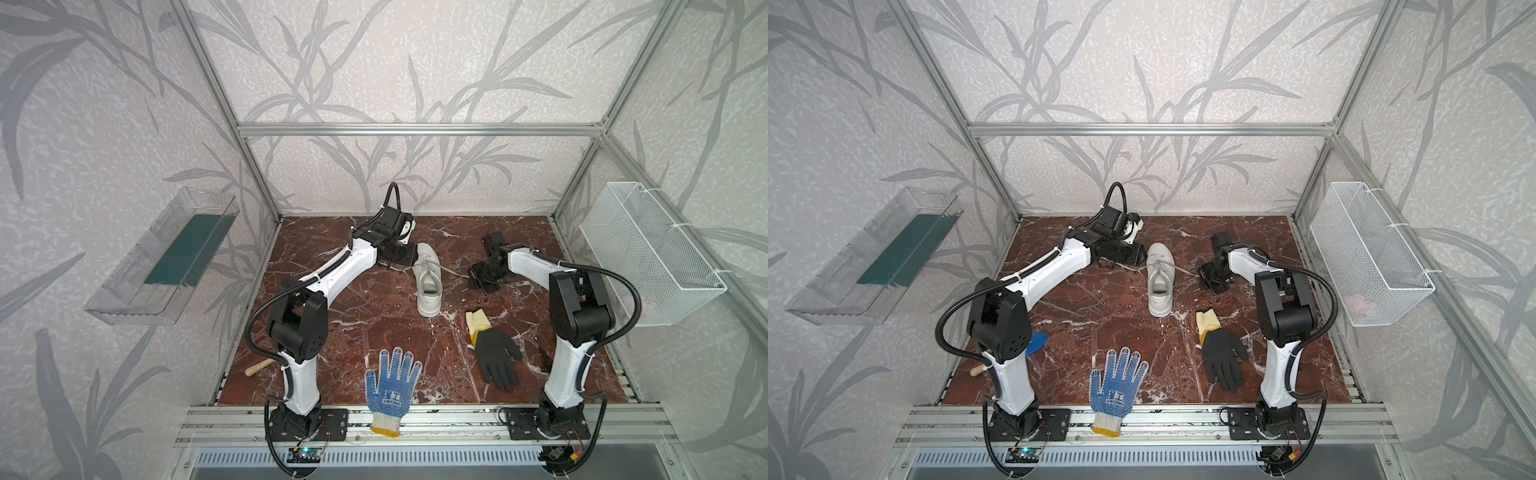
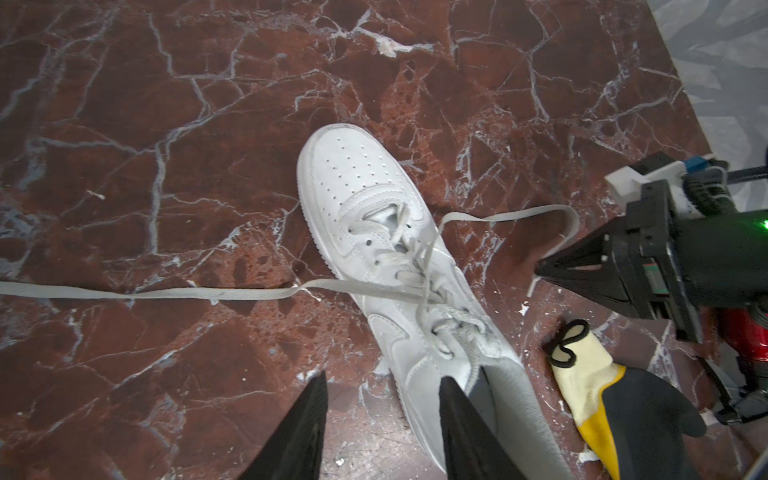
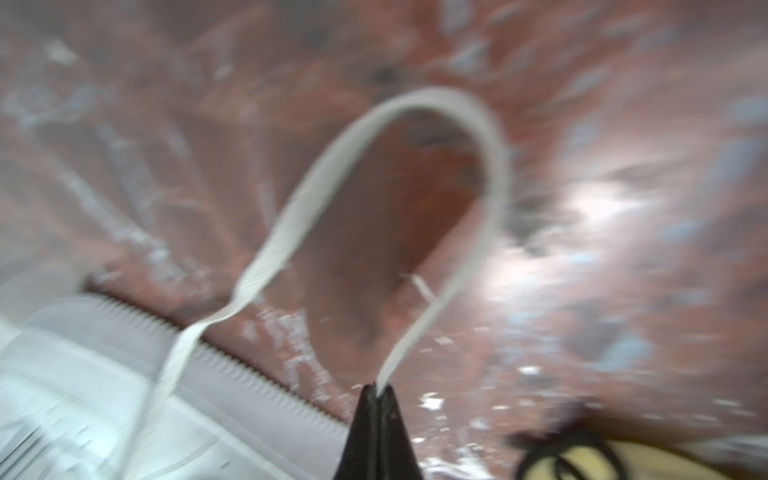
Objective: Tie the shoes
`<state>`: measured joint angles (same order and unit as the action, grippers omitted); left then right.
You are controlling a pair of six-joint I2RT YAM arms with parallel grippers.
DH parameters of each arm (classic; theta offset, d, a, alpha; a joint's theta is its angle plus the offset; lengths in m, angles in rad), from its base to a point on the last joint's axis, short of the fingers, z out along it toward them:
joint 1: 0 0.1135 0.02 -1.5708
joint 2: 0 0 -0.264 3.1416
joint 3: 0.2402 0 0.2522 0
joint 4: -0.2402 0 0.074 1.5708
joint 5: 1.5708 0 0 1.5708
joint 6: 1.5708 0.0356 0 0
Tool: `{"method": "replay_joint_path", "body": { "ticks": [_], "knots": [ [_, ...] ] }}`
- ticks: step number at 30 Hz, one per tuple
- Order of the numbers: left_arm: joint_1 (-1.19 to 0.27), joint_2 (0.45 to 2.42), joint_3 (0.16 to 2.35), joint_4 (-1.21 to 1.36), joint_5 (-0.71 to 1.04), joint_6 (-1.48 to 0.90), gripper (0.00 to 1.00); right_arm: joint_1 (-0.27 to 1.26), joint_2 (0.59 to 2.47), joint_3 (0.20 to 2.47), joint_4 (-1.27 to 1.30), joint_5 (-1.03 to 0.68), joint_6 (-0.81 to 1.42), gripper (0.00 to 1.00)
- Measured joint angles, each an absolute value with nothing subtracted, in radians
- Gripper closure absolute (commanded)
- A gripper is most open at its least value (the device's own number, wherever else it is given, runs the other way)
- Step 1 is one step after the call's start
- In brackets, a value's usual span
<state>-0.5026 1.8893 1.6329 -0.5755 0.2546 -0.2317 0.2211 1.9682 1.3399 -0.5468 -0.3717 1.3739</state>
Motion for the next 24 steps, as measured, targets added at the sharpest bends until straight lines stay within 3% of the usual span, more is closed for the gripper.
{"method": "replay_joint_path", "body": {
  "ticks": [10, 24],
  "knots": [
    [-0.522, 1.839, 1.541, -0.515, 0.308, -0.33, 0.54, 0.223, 1.976, 1.433, -0.332, -0.545, 1.447, 1.0],
    [-0.522, 1.841, 1.512, -0.397, 0.371, -0.419, 0.54, 0.241, 2.037, 1.44, -0.15, -0.662, 1.53, 1.0]
  ]
}}
